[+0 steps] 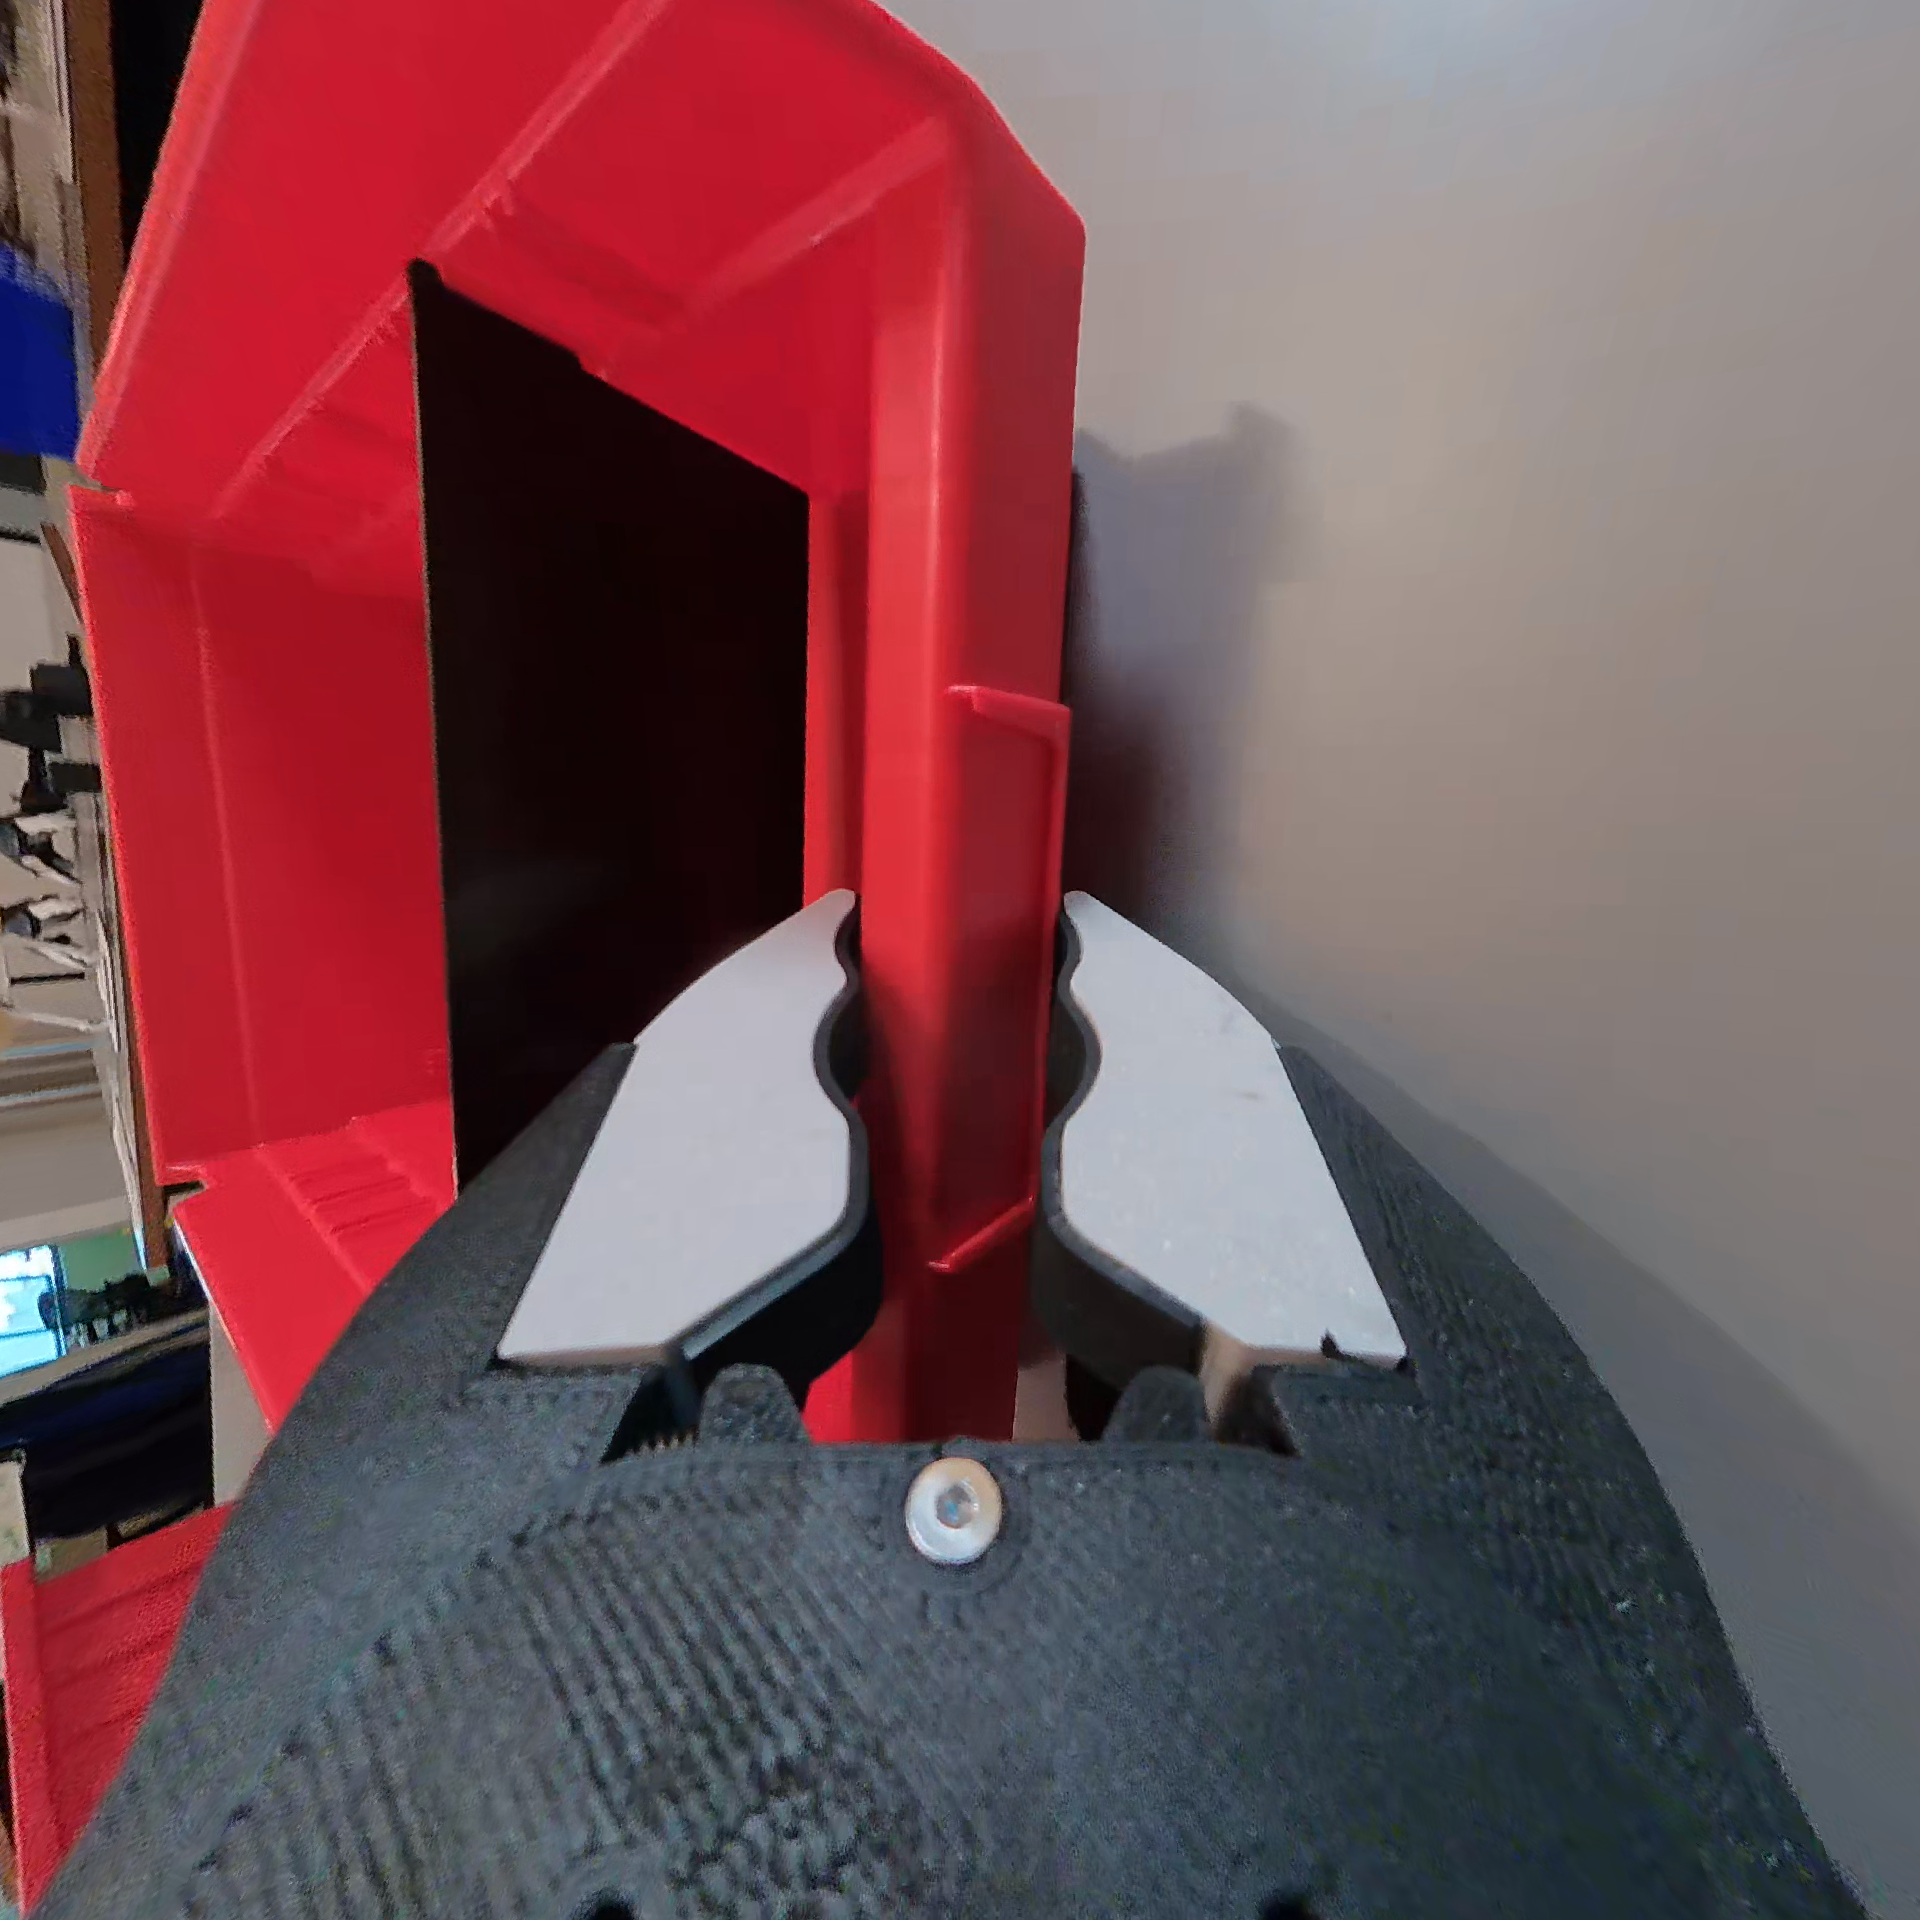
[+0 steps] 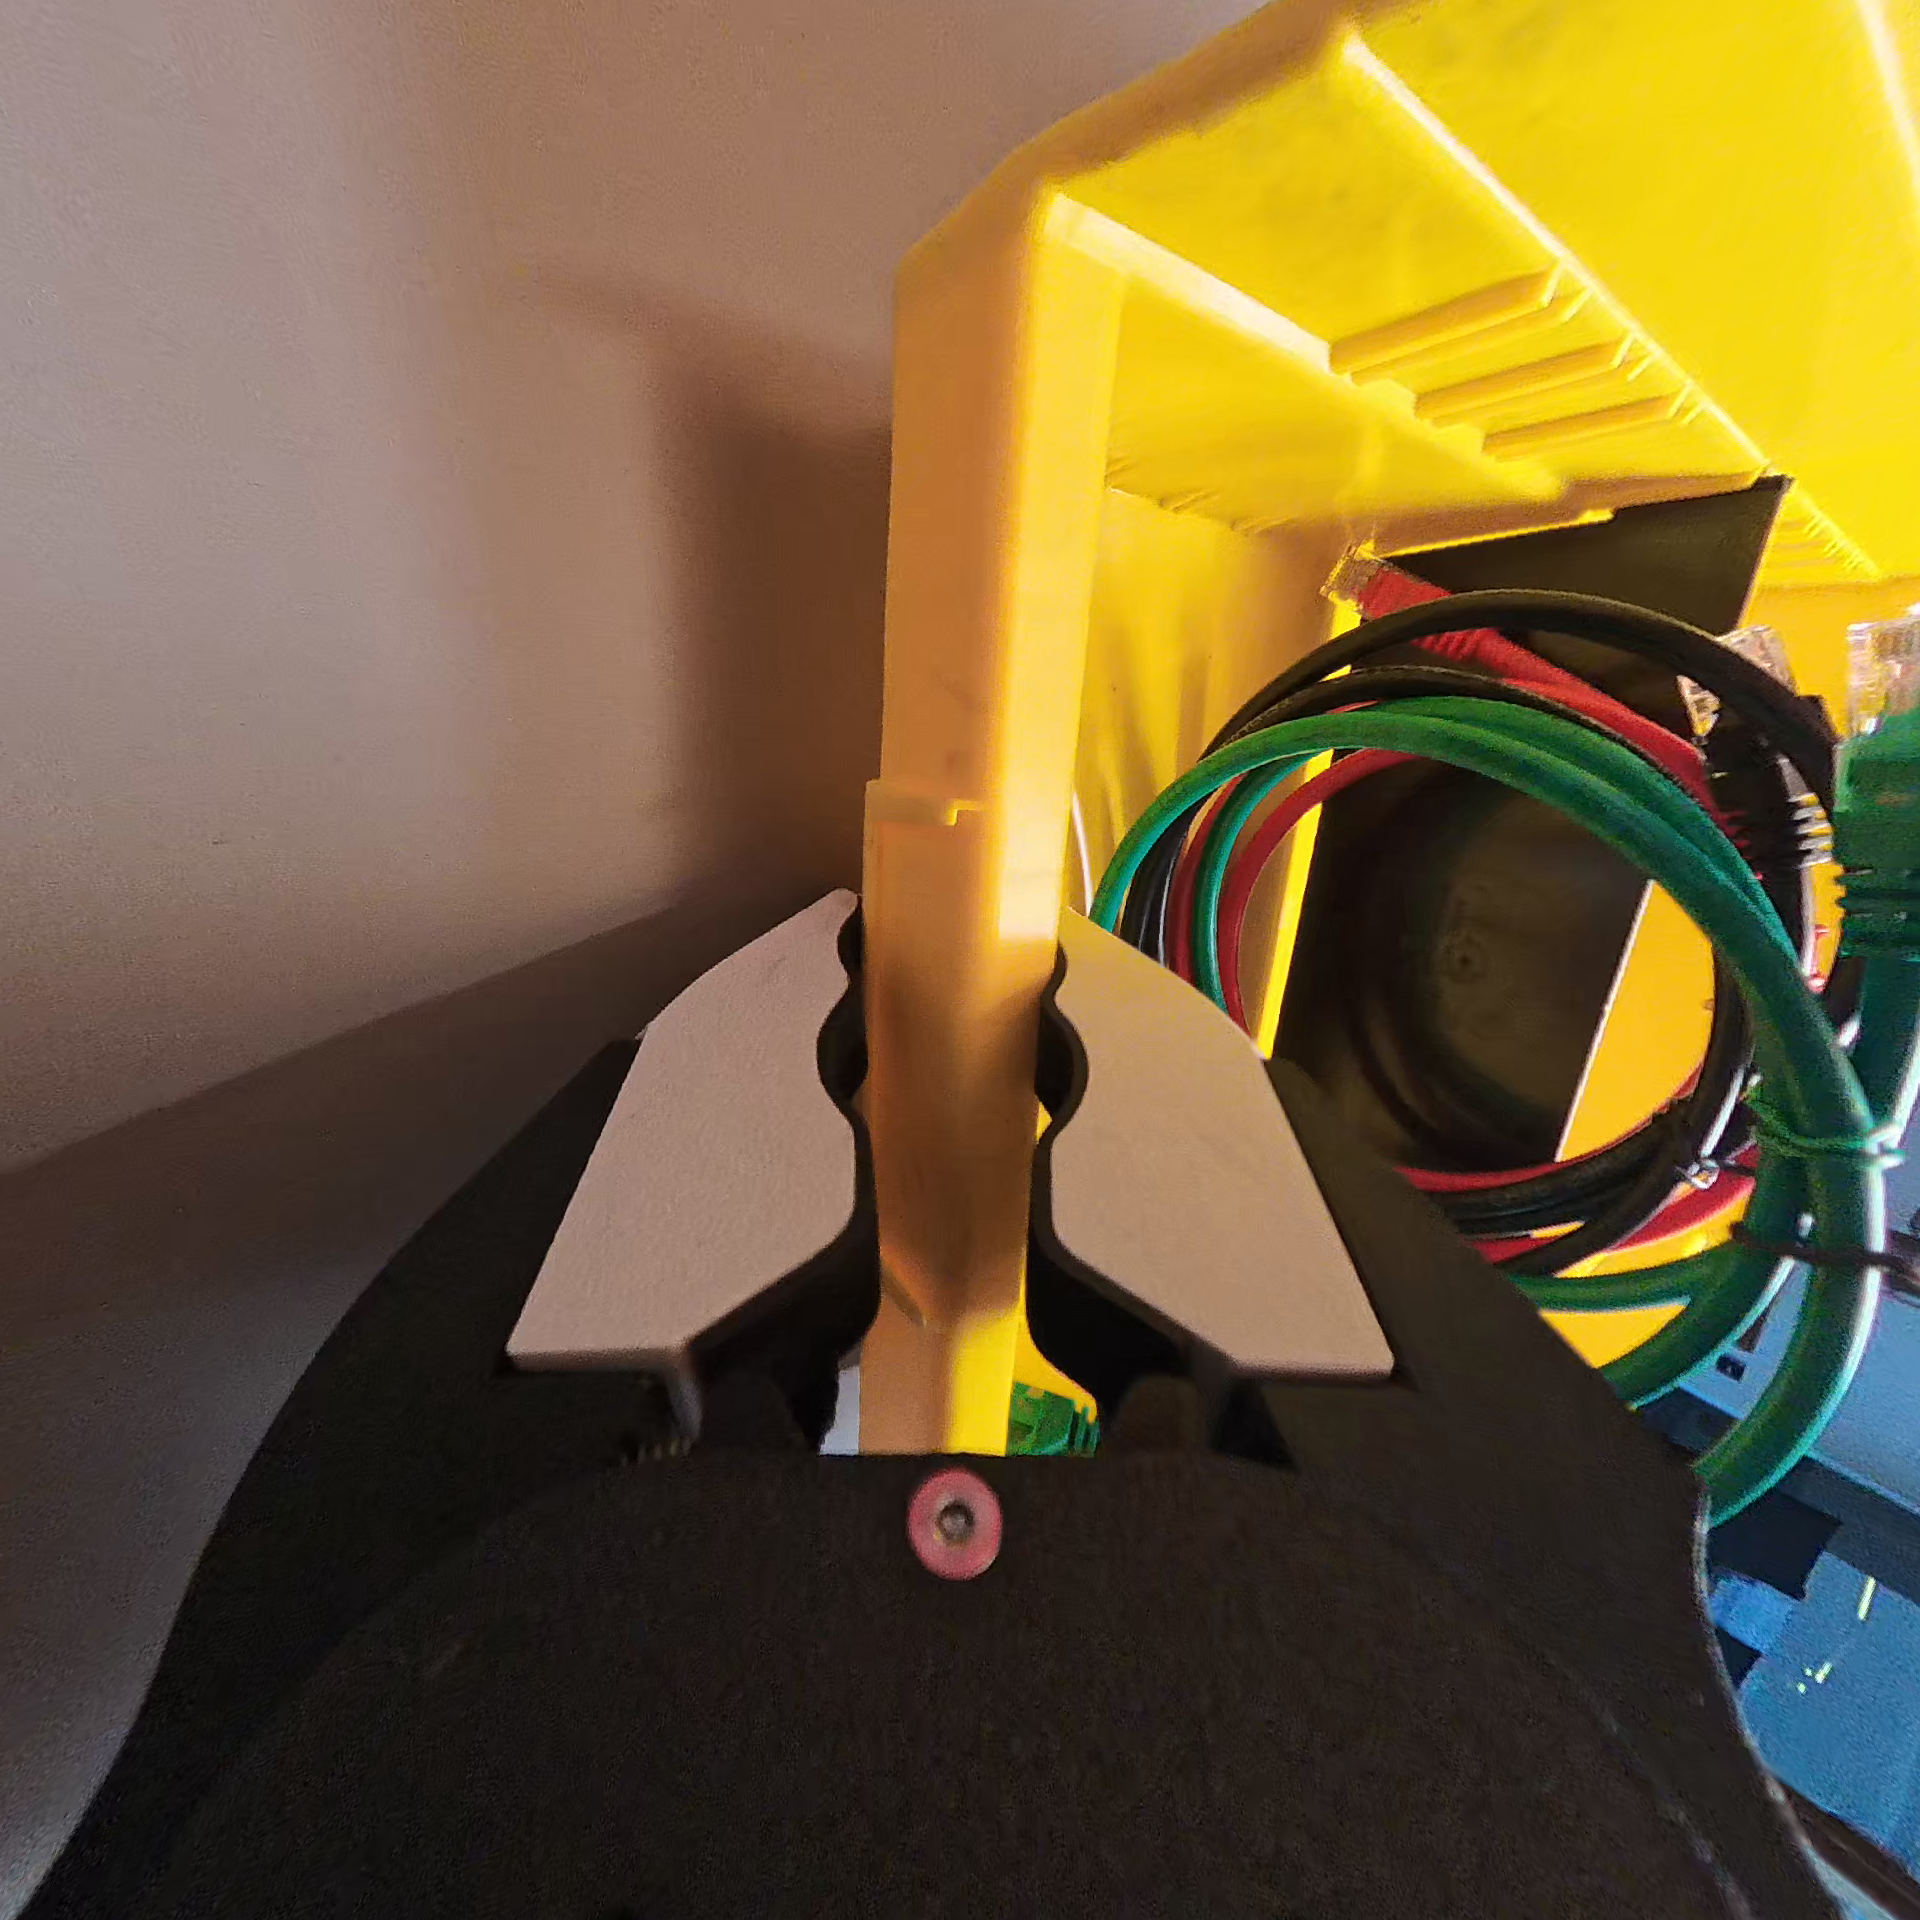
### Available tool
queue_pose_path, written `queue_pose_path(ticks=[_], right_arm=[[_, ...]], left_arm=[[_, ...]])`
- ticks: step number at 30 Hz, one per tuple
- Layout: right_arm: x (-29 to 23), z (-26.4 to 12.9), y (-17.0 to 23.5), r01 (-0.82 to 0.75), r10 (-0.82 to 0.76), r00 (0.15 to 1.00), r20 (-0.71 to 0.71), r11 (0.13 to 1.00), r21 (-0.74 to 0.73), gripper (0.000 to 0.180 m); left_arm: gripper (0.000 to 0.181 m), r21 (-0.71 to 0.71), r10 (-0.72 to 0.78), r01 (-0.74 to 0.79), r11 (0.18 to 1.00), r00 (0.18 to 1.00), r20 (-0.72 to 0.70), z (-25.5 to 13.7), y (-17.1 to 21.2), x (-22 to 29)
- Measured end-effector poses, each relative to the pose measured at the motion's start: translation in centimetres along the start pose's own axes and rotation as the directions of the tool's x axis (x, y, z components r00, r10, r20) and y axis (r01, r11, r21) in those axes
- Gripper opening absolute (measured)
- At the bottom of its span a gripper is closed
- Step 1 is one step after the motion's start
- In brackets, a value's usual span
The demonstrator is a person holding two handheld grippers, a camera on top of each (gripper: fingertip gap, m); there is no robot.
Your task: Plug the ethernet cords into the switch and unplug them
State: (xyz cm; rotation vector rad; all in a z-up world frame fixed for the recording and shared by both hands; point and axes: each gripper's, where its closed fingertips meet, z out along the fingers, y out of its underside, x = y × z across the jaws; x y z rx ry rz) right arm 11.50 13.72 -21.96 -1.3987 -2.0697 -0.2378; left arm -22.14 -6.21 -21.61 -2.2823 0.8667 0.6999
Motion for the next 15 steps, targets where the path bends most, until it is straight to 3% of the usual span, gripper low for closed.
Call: queue_pose_path(ticks=[15], right_arm=[[-7.5,-5.0,-3.3,0.122,-0.119,0.993,-0.024,0.979,0.164,0.029]], left_arm=[[0.032,0.227,0.227,-0.205,0.952,0.971,-0.072,0.2,-12.5,6.3]])
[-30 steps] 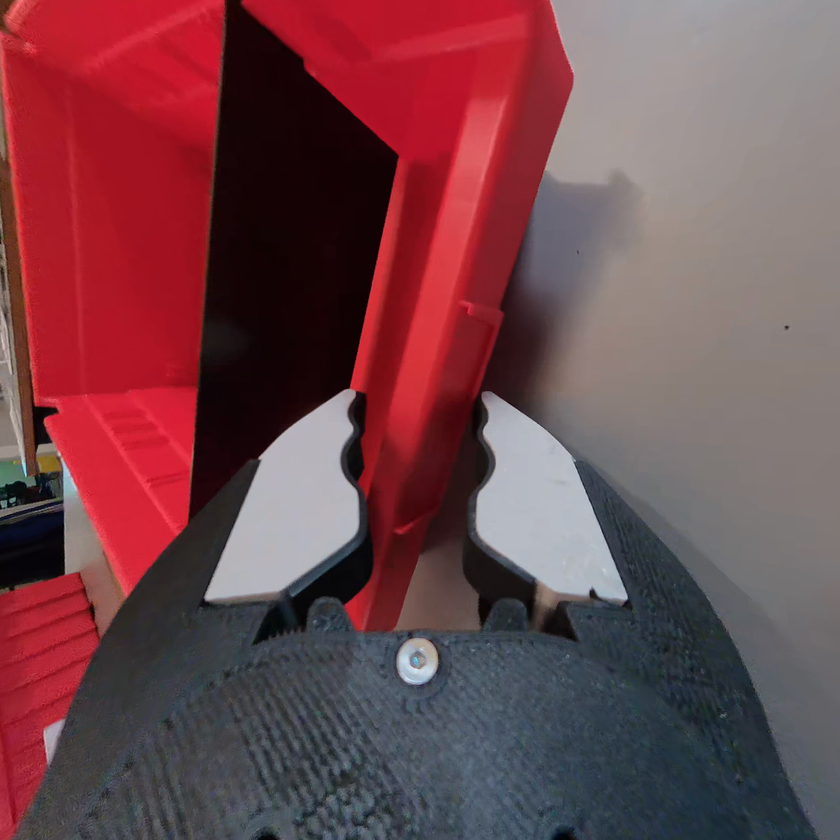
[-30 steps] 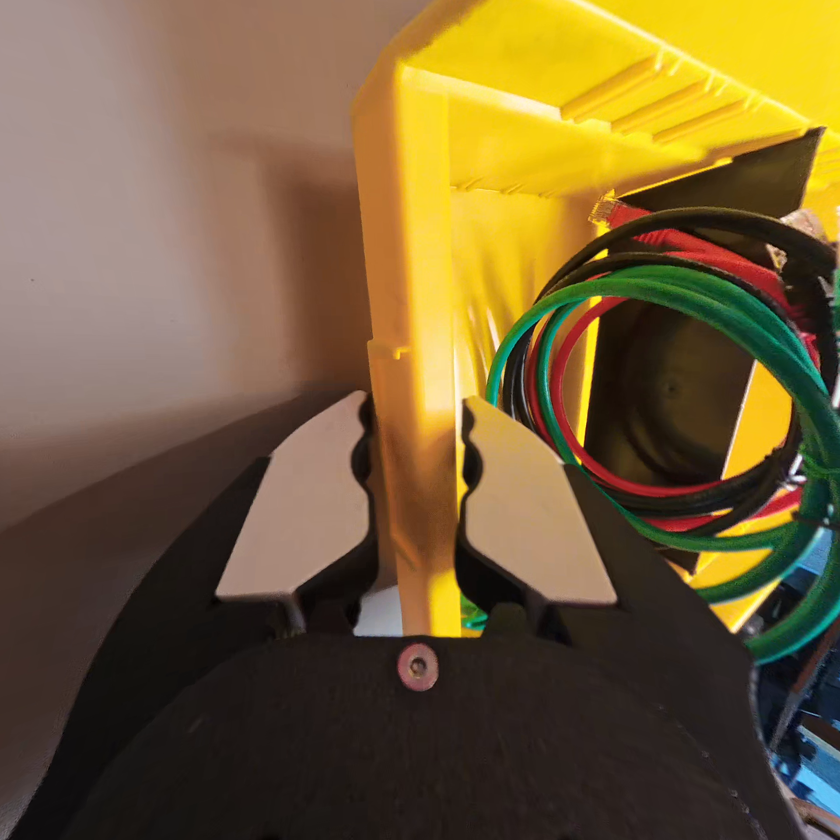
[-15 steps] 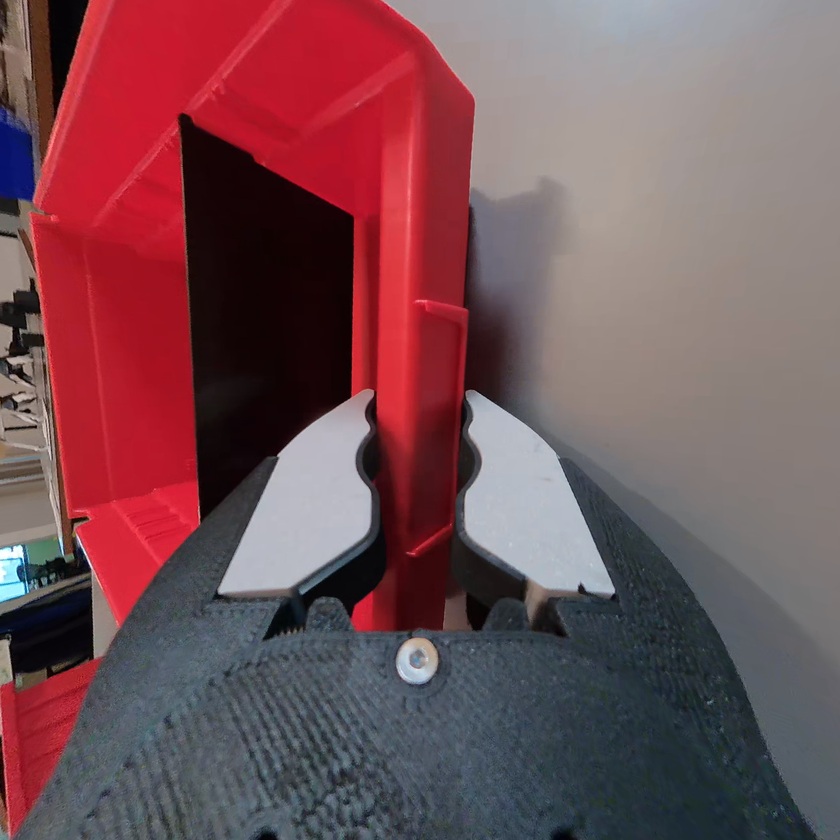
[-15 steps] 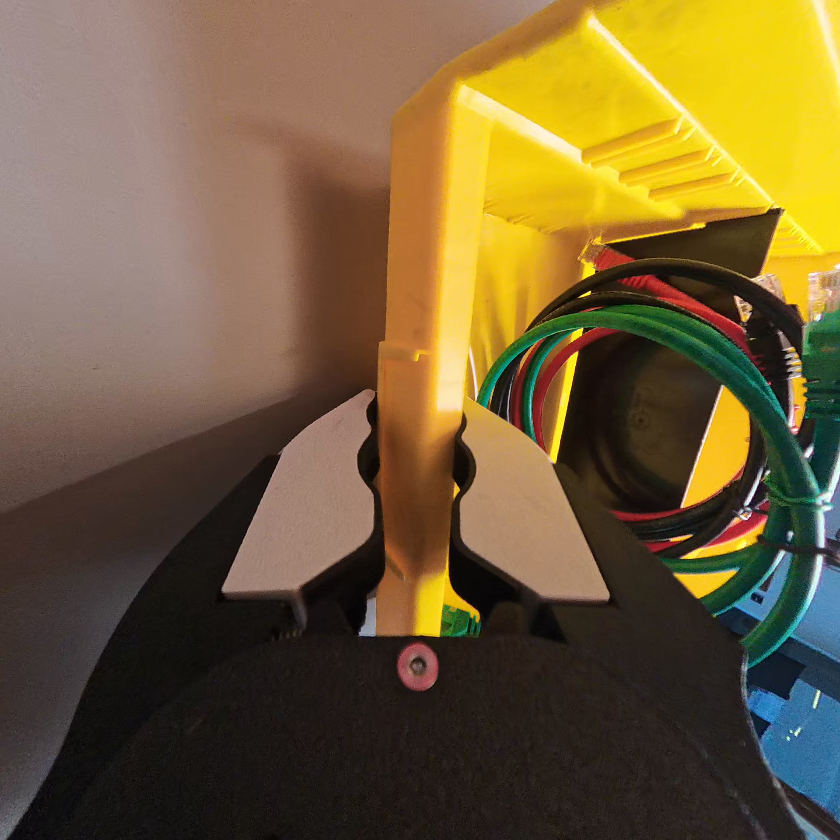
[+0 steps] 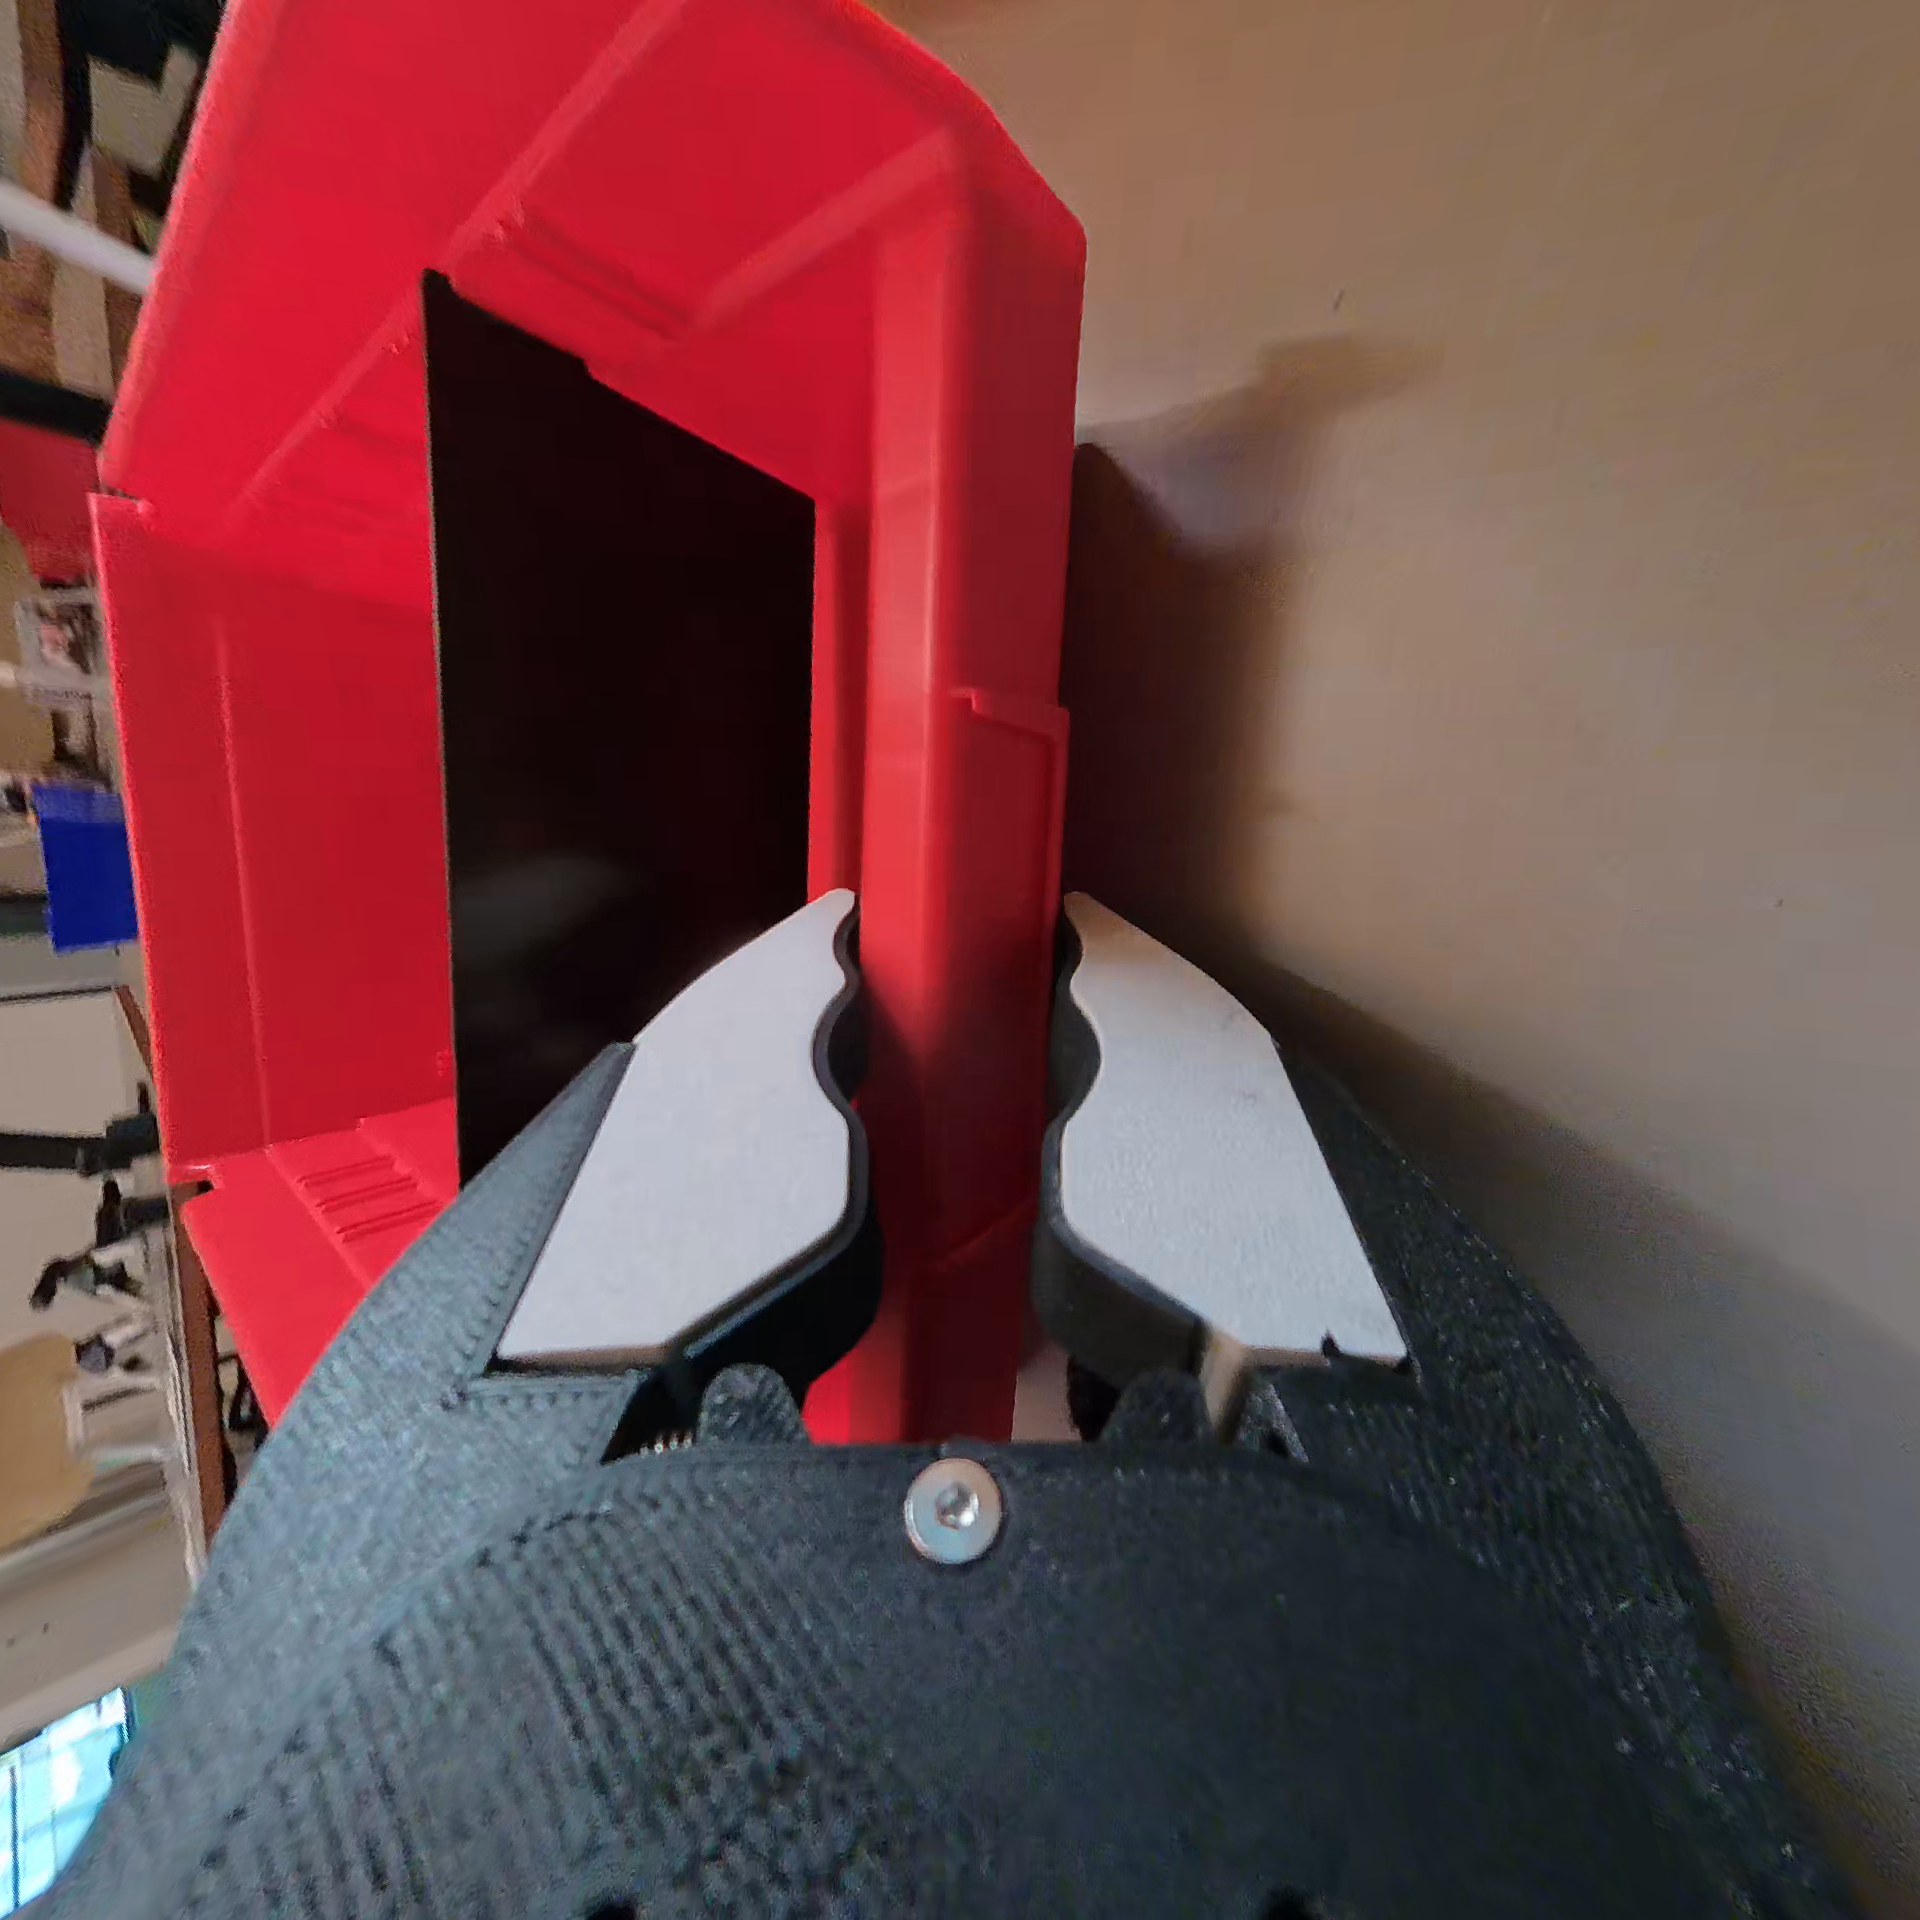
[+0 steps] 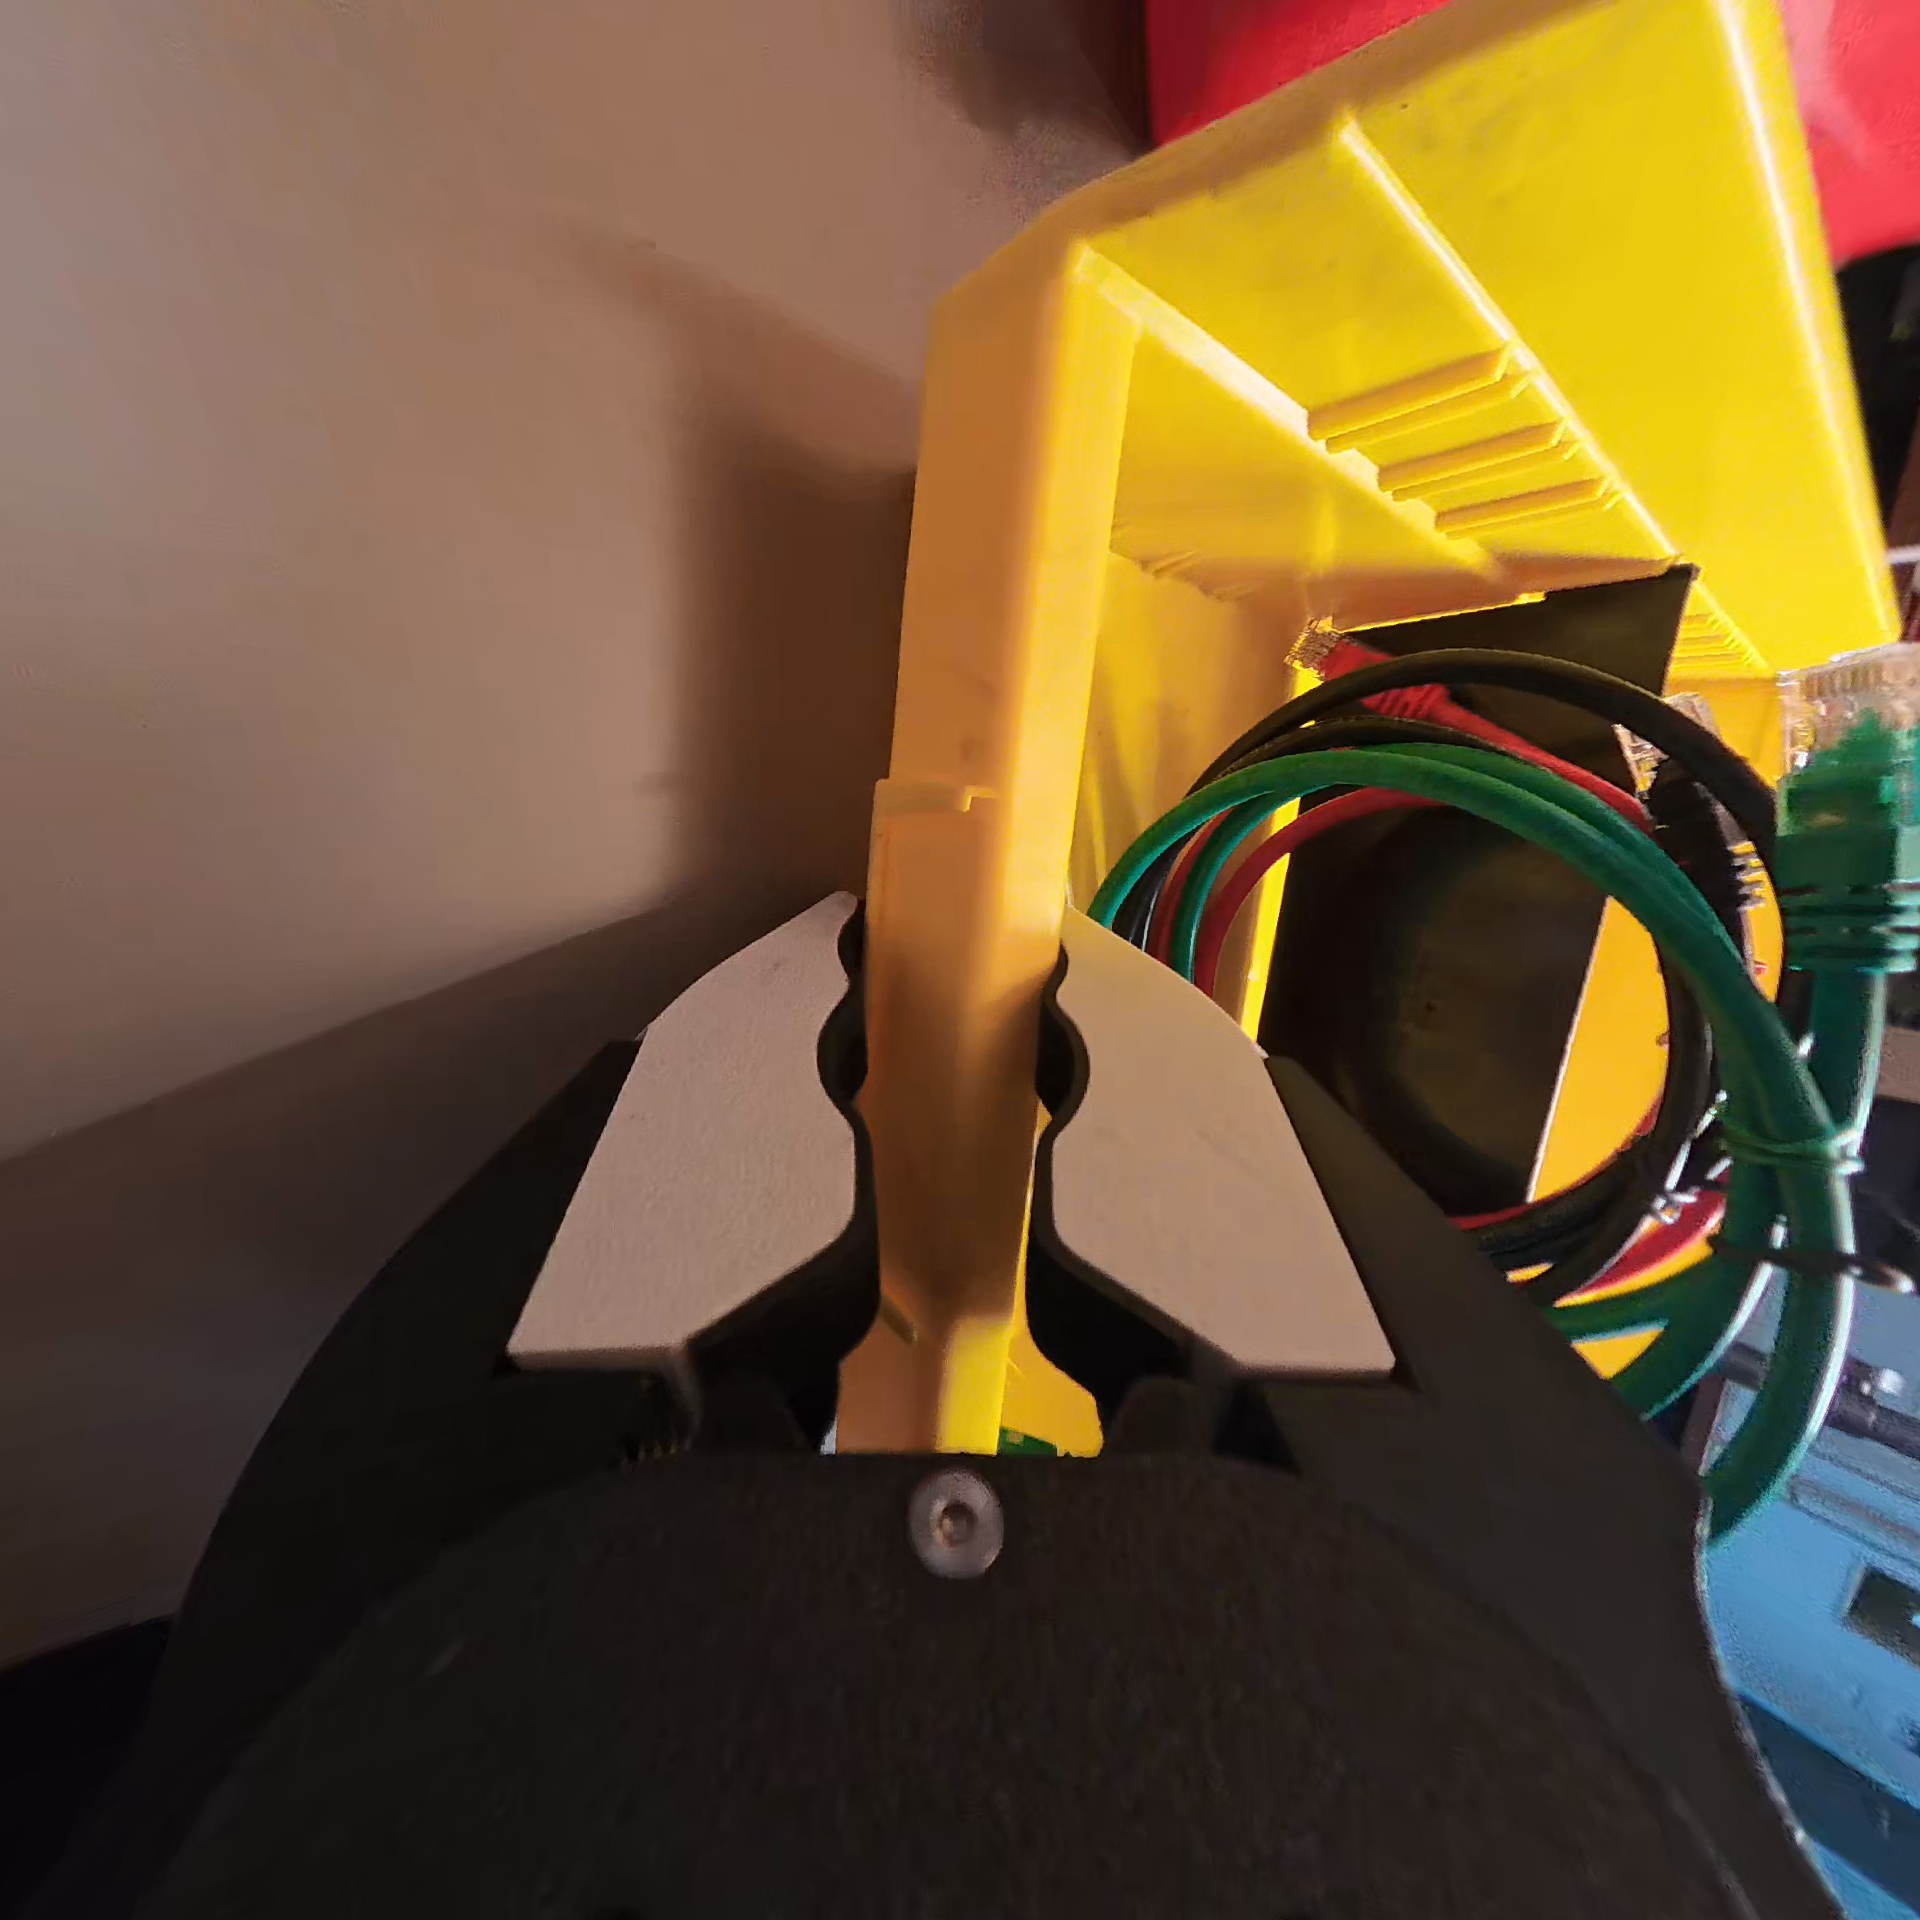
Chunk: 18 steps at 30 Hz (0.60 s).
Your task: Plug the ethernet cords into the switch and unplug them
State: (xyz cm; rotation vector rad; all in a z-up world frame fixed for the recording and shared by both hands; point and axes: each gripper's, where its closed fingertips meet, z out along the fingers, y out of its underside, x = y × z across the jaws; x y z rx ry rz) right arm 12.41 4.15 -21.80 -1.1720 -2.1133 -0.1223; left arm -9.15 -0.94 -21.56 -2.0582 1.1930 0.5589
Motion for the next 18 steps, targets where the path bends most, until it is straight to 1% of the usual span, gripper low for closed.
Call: queue_pose_path(ticks=[5,7,8,9,11,13,14,15,17,18], right_arm=[[-1.7,-1.2,-1.2,0.025,-0.025,1.000,-0.001,0.998,0.062,0.029],[-2.1,-2.3,-2.0,-0.070,0.069,0.998,0.009,0.989,0.129,0.033],[-2.2,-3.3,-2.7,-0.131,0.129,0.991,0.022,0.973,0.192,0.038],[-2.1,-4.6,-3.3,-0.197,0.197,0.980,0.029,0.946,0.258,0.040],[-1.4,-7.4,-3.8,-0.343,0.355,0.934,0.041,0.861,0.374,0.041],[0.0,-10.0,-2.7,-0.478,0.530,0.848,0.022,0.747,0.462,0.041],[0.9,-11.1,-1.4,-0.530,0.613,0.790,-0.006,0.688,0.495,0.042],[1.8,-12.0,0.3,-0.571,0.692,0.720,-0.052,0.633,0.522,0.044],[3.3,-13.3,4.3,-0.631,0.813,0.564,-0.143,0.536,0.561,0.046],[3.7,-13.5,6.1,-0.655,0.852,0.493,-0.174,0.495,0.570,0.049]], left_arm=[[0.034,0.139,0.063,-0.061,0.988,0.998,-0.011,1.0,-2.8,0.1],[0.038,0.170,0.027,-0.027,0.985,1.000,0.003,0.7,-3.2,0.0],[0.042,0.185,-0.004,0.001,0.983,1.000,0.013,0.4,-3.4,0.0],[0.045,0.211,-0.039,0.034,0.977,0.999,0.017,-0.2,-3.8,0.1],[0.044,0.281,-0.128,0.118,0.953,0.992,0.018,-1.9,-5.2,0.3],[0.044,0.352,-0.261,0.242,0.904,0.965,0.007,-4.0,-6.8,0.2],[0.044,0.387,-0.336,0.310,0.868,0.942,-0.001,-5.0,-7.5,0.1],[0.044,0.412,-0.409,0.393,0.822,0.911,-0.051,-5.8,-8.4,0.6],[0.043,0.419,-0.550,0.578,0.700,0.811,-0.200,-7.0,-10.3,2.0],[0.046,0.415,-0.598,0.647,0.640,0.758,-0.261,-7.4,-11.3,2.7]])
